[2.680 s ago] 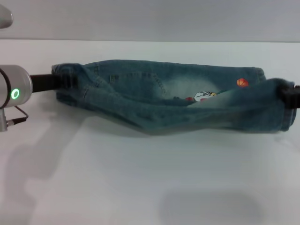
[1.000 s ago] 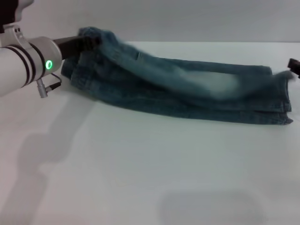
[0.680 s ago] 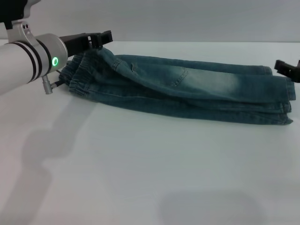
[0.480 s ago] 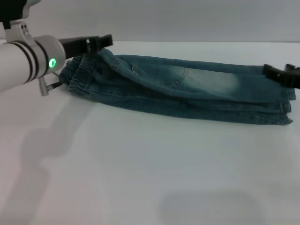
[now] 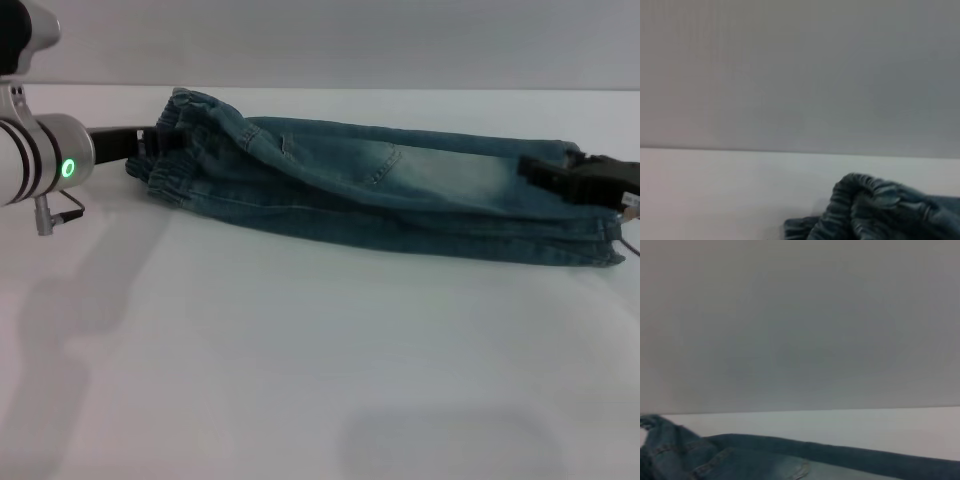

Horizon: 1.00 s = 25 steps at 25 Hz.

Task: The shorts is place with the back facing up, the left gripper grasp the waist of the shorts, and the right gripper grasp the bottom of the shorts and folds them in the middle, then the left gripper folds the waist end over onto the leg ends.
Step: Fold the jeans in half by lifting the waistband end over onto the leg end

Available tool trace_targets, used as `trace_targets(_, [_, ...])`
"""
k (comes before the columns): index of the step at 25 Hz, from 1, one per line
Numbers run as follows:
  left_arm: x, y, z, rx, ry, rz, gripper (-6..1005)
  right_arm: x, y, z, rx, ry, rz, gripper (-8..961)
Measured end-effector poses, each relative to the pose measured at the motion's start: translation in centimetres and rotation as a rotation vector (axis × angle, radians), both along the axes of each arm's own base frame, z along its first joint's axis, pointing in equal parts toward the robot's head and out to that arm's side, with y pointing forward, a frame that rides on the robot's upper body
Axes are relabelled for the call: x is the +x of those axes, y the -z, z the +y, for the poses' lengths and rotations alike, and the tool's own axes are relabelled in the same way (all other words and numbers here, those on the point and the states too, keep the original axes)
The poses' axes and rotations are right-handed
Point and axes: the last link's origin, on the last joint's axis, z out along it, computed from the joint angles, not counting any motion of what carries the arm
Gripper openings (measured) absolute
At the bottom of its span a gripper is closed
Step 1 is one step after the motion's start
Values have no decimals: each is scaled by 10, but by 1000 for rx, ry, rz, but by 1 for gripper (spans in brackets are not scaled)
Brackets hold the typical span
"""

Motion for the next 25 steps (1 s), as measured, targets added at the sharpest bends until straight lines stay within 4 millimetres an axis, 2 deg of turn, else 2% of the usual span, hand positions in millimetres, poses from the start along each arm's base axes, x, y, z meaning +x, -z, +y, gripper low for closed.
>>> trace_targets(4, [-12, 2, 4, -7, -17, 26, 860, -5, 6, -3, -32, -21, 8, 673])
trace_targets(11, [-22, 10, 12, -6, -17, 58, 859, -11, 9, -6, -49, -37, 33, 669])
trace_targets(25, [-27, 24, 21, -44, -28, 97, 833, -17, 7, -7, -51, -55, 44, 658])
